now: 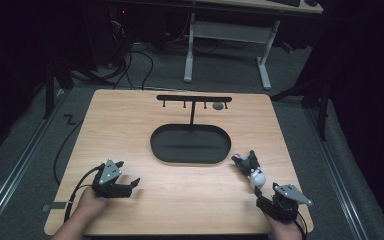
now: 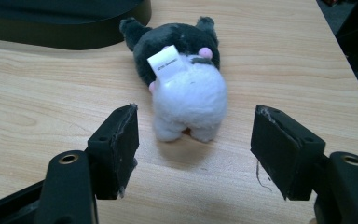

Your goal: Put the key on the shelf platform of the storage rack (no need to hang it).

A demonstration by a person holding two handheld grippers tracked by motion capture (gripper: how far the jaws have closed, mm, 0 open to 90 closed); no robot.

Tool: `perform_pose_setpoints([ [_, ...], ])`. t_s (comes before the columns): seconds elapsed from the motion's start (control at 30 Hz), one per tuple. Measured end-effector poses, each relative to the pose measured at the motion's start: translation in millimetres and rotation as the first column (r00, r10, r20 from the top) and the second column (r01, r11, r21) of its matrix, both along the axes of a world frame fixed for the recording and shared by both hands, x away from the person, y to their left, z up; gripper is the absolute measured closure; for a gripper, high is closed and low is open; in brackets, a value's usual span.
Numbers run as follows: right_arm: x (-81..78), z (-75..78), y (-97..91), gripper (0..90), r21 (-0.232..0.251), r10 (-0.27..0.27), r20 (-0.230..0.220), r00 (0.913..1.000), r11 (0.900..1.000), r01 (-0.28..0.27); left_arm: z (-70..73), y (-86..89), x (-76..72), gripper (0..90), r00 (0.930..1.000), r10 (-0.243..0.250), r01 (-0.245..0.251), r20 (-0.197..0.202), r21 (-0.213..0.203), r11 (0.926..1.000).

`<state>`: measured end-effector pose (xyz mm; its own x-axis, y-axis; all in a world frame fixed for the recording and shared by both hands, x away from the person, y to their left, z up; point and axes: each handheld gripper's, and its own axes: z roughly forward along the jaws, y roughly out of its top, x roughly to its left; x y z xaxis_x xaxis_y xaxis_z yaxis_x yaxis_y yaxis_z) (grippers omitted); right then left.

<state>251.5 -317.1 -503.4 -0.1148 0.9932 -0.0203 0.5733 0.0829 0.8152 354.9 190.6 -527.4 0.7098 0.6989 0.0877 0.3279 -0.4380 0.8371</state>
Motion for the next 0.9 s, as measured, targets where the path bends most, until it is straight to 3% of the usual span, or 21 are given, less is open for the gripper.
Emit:
perform_pose_setpoints([
  [0.9,0.9,4.5,11.7,32.3,-0.012,0.043,0.004,0.9991,0.9990,-0.043,0.1,0.7,-0.9,15.4,1.0000,-0.001,0.001,0.003,-0.002,1.0000],
])
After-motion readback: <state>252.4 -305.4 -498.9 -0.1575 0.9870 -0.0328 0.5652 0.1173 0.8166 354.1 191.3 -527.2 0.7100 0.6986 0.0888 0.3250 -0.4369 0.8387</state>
